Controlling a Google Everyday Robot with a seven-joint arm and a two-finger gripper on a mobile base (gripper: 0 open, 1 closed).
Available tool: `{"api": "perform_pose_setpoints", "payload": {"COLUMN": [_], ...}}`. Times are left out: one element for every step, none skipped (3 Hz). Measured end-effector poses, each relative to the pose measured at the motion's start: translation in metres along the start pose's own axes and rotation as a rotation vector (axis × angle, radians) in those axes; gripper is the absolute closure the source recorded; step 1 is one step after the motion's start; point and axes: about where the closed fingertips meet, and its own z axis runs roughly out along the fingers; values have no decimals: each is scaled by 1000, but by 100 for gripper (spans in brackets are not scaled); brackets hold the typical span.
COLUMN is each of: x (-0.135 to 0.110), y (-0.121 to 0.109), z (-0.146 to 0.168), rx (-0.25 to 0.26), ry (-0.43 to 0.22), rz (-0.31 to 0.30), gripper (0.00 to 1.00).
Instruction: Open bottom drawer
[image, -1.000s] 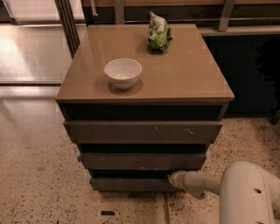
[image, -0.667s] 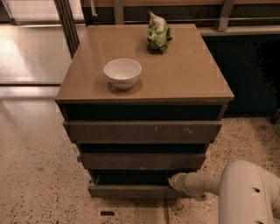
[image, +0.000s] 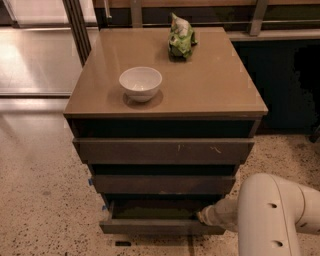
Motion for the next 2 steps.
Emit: {"api": "perform_pose_setpoints", "payload": {"x": [12,17], "y": [0,-12], "z": [-13,-20], "rx": [-76,-189], "ry": [2,-48], "rz": [51,139], "gripper": [100,100]}}
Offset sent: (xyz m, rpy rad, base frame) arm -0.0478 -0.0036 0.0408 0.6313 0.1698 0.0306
